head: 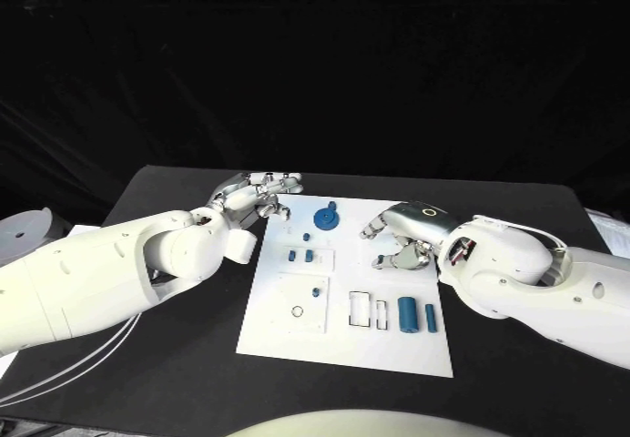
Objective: Assemble the parts on the task board
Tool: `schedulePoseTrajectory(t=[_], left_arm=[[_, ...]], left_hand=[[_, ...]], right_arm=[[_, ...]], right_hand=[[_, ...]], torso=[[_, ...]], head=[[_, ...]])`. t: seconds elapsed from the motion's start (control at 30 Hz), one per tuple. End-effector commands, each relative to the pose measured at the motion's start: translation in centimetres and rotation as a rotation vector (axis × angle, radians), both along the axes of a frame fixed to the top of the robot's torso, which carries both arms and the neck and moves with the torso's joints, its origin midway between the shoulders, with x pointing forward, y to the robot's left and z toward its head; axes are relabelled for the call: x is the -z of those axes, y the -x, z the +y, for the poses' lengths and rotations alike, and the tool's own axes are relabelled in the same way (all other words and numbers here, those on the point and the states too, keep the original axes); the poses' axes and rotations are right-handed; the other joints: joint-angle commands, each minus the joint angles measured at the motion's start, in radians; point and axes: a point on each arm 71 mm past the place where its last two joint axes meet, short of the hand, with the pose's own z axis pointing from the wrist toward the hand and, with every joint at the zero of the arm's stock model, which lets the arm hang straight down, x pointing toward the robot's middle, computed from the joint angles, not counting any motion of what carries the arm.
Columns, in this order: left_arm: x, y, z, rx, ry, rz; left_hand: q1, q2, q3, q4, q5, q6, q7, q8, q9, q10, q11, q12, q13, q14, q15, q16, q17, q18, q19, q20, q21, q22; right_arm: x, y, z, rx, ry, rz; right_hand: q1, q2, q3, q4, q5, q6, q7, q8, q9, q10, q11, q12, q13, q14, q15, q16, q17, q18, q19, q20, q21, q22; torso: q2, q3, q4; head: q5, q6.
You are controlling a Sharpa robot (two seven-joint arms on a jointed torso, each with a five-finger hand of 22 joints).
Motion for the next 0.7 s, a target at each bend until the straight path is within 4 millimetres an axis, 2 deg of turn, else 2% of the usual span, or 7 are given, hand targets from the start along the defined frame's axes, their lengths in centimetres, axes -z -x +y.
schedulePoseTrajectory(t=[0.03,0.27,0.4,0.7], left_arm=[[-0.1,0.1,-0.3,0.025,0.013,-0.005],[-0.1,0.1,-0.3,0.025,0.012,-0.005],[-0.1,0.1,-0.3,0.025,0.013,-0.005],[-0.1,0.1,-0.2,0.024,0.012,-0.005]], left_hand=[[-0.007,-0.001,-0.005,0.001,0.004,-0.009,-0.001,0.0,-0.001,-0.009,0.001,0.006,-0.001,-0.005,-0.001,-0.003,-0.002,0.019,-0.003,0.002,-0.002,-0.001],[-0.007,-0.001,-0.005,0.001,0.004,-0.009,-0.001,0.0,-0.001,-0.009,0.001,0.006,-0.001,-0.005,-0.001,-0.003,-0.002,0.019,-0.003,0.002,-0.002,-0.001],[-0.007,-0.001,-0.005,0.001,0.004,-0.009,-0.001,0.0,-0.001,-0.009,0.001,0.006,-0.001,-0.005,-0.001,-0.003,-0.002,0.019,-0.003,0.002,-0.002,-0.001],[-0.007,-0.001,-0.005,0.001,0.004,-0.009,-0.001,0.0,-0.001,-0.009,0.001,0.006,-0.001,-0.005,-0.001,-0.003,-0.002,0.019,-0.003,0.002,-0.002,-0.001]], right_arm=[[0.5,-0.5,-1.1,0.054,0.086,0.028],[0.8,-0.8,-1.6,0.059,0.125,0.032],[1.0,-0.7,-1.4,0.045,0.133,0.041],[1.8,-0.3,-0.5,-0.003,0.145,0.079]], right_hand=[[0.024,0.0,-0.028,0.025,0.006,-0.002,-0.006,0.0,0.001,-0.01,0.0,0.005,0.001,0.029,-0.005,-0.004,-0.003,0.016,0.004,-0.006,-0.006,-0.004],[0.047,0.006,-0.038,0.049,0.006,0.005,-0.014,0.001,0.002,0.002,0.0,0.018,0.002,0.03,0.004,-0.007,-0.008,0.015,0.005,-0.001,-0.011,-0.008],[0.057,0.015,-0.037,0.056,0.007,0.014,-0.018,0.002,0.003,0.024,-0.001,0.032,0.003,0.03,0.011,-0.008,-0.009,0.015,0.007,0.005,-0.012,-0.008],[0.079,0.053,-0.011,0.053,0.007,0.056,-0.017,0.007,0.005,0.119,-0.011,0.072,0.002,0.028,0.012,-0.018,-0.023,0.013,0.017,0.01,-0.005,0.003]], torso=[[0.0,0.0008,-0.0005],[0.0,-0.0007,0.0004],[0.0,0.0001,0.0007],[0.0,-0.0008,-0.0004]], head=[[-0.001,0.002],[-0.002,0.002],[0.001,0.002],[0.002,0.0]])
